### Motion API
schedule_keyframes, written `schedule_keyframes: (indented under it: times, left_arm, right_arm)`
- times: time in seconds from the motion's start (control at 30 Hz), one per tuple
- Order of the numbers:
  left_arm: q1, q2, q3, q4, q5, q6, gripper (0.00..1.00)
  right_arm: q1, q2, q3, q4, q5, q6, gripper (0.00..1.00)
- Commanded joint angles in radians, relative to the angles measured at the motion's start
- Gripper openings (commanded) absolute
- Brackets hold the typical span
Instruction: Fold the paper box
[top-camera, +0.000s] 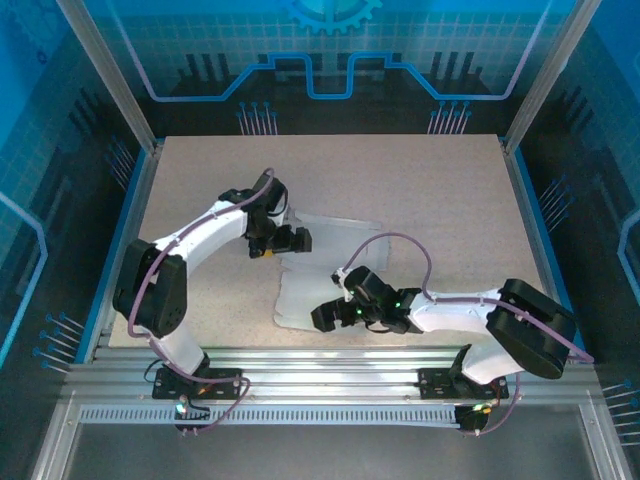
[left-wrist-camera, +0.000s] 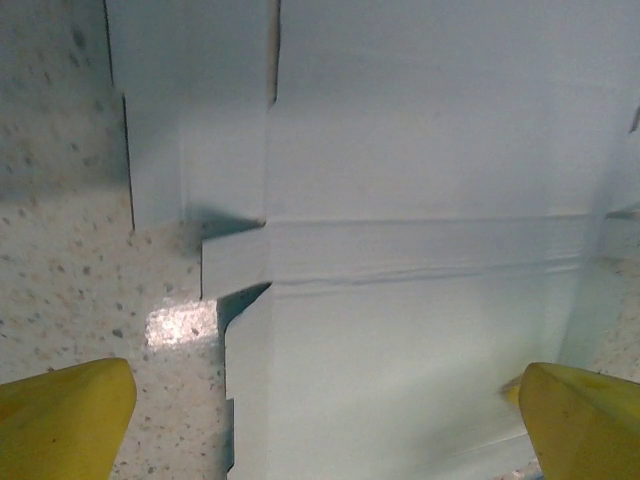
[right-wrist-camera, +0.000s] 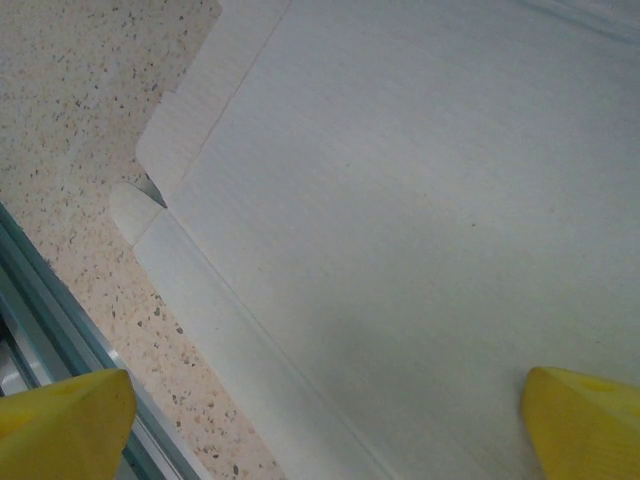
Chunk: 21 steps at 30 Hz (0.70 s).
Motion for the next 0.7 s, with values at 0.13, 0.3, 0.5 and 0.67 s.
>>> schedule_keyframes:
  times: [0.13, 0.3, 0.5, 0.67]
  left_arm:
    - [0.002, 0.018, -0.057, 0.150, 0.102, -0.090, 0.99]
    - [0.002, 0.059, -0.034, 0.140, 0.103, -0.075, 0.99]
    - [-0.001, 0.091, -0.037, 0.143, 0.059, -0.064, 0.99]
    - [-0.005, 0.107, -0.036, 0.132, -0.006, -0.048, 0.99]
  right_arm:
    - [-0.015, 0.018, -0.017, -0.015, -0.030, 0.006, 1.00]
    - [-0.016, 0.058, -0.023, 0.016, -0.026, 0.016, 1.00]
    - [-0.017, 0.097, -0.025, 0.061, -0.040, 0.037, 1.00]
    - [-0.016, 0.099, -0.031, 0.058, -0.029, 0.037, 1.00]
